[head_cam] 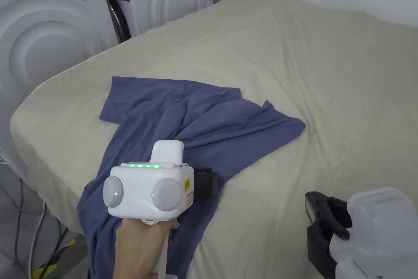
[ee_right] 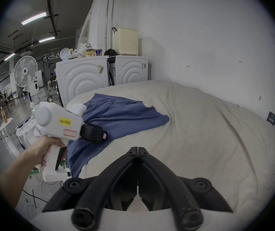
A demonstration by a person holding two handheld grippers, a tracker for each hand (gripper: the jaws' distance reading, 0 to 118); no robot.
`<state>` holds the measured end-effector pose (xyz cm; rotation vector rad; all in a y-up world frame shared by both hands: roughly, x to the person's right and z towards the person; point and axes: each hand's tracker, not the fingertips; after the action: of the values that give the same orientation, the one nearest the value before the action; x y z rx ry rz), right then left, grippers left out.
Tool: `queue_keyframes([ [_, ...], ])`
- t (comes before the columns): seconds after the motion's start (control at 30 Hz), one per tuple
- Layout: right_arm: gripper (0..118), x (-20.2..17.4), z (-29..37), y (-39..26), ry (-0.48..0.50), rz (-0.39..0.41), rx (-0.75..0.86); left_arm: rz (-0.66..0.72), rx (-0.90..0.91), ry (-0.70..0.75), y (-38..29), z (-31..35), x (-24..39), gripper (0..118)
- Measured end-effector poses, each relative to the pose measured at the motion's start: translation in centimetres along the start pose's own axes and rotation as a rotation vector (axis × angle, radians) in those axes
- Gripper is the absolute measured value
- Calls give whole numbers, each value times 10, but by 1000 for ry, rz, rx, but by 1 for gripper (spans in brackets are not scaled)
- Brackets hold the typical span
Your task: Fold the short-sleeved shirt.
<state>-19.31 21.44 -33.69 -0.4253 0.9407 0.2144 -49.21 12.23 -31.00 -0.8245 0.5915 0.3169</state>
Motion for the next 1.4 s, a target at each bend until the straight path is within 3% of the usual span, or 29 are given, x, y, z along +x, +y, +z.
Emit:
queue_keyframes([
  [0.03,0,0,0,-1,2,0,-4,33,101,22,-1,7,-1,111],
  [0.17,0,-2,-3,-4,38,2,-21,58,81,2,-1,12,-2,100],
  [0.27,0,-6,-4,-6,36,23,-32,61,115,38,0,20,-2,53],
  [0.3,0,-6,-4,-7,41,22,-37,66,124,59,2,23,-1,44],
  [0.33,0,-6,-4,-8,45,15,-40,68,143,111,4,25,-2,44],
  [0.37,0,-5,-3,-9,52,5,-42,51,135,141,6,21,-4,16],
  [0.4,0,-3,-1,-11,61,-8,-43,14,97,173,6,17,-5,3],
  [0.43,0,-2,0,-12,71,-24,-39,38,91,109,6,15,-6,3],
  [0.8,0,14,14,-11,25,-58,-42,85,139,91,8,42,-10,3],
  [0.93,0,22,29,-7,-6,-73,-18,118,220,41,15,78,-13,3],
  [1.4,0,58,130,6,-128,-163,157,-48,560,-27,98,244,56,3],
])
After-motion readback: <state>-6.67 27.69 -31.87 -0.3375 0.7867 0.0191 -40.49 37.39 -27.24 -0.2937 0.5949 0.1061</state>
